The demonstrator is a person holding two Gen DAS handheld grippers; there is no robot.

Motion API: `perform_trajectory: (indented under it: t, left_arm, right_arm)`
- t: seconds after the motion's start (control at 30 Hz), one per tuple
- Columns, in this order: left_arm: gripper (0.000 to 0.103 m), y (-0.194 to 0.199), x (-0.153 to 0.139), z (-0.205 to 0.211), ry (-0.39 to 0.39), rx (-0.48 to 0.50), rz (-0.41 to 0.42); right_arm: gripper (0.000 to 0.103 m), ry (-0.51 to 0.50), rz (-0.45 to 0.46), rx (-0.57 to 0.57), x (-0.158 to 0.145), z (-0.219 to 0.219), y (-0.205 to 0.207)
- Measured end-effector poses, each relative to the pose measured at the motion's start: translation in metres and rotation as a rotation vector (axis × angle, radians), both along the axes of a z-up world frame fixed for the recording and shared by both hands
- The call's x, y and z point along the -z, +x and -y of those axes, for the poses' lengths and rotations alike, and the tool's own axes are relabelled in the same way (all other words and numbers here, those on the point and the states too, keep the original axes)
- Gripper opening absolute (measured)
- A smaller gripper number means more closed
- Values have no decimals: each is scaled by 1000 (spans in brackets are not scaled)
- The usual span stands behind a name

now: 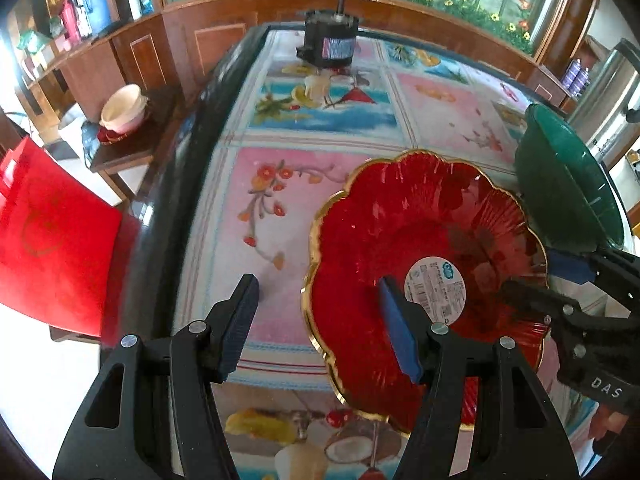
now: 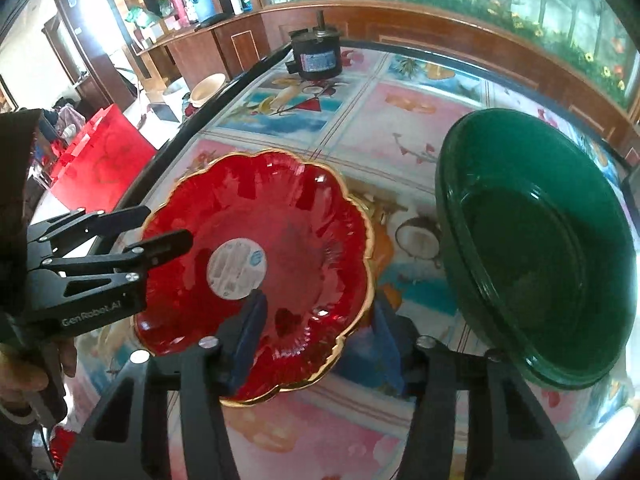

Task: Organize plates and bowls
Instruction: 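Close both tools on the rim of the small red stickered plate, then lift the small red plate and lower it onto the wedding plate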

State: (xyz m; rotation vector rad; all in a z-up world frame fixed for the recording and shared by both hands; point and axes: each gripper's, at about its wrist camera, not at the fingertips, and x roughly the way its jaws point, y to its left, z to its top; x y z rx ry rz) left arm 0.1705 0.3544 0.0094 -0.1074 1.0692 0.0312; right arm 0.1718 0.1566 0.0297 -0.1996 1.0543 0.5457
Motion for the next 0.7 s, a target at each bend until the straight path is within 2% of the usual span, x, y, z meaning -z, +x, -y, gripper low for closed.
perform_trajectory:
  t: [0.13, 0.17, 0.23, 0.27, 0.33, 0.4, 0.47, 0.57, 0.7]
  left_arm:
    - [63, 1, 1, 5, 6, 23, 17]
    - [62, 0, 0, 5, 7, 24, 22]
    - [47, 0, -1, 7, 10, 26, 32]
    - [46, -1, -2, 6, 15, 14, 31]
    - [35, -2, -2, 2, 10, -3, 29]
    - [29, -4, -3, -7, -29, -18, 23]
    - [28, -7, -4, -8, -45, -13, 19]
    - [28, -14, -9, -6, -21, -6, 36]
    - [27, -21, -13, -6, -26, -7, 49]
  right_arm:
    - [24, -18, 8, -12, 4, -2, 2]
    - [23, -16, 11, -21, 5, -2, 2]
    - [23, -12, 20, -26, 4, -3, 1]
    - [22, -12, 35, -31, 2, -5, -2]
    - [22, -35, 51, -36, 2, -8, -5]
    - [22, -26, 56, -31, 1, -6, -6]
    - [22, -18, 57, -28, 0, -5, -8]
    - [22, -11, 58, -26, -3, -5, -10]
    - [22, 0, 62, -19, -7, -5, -13]
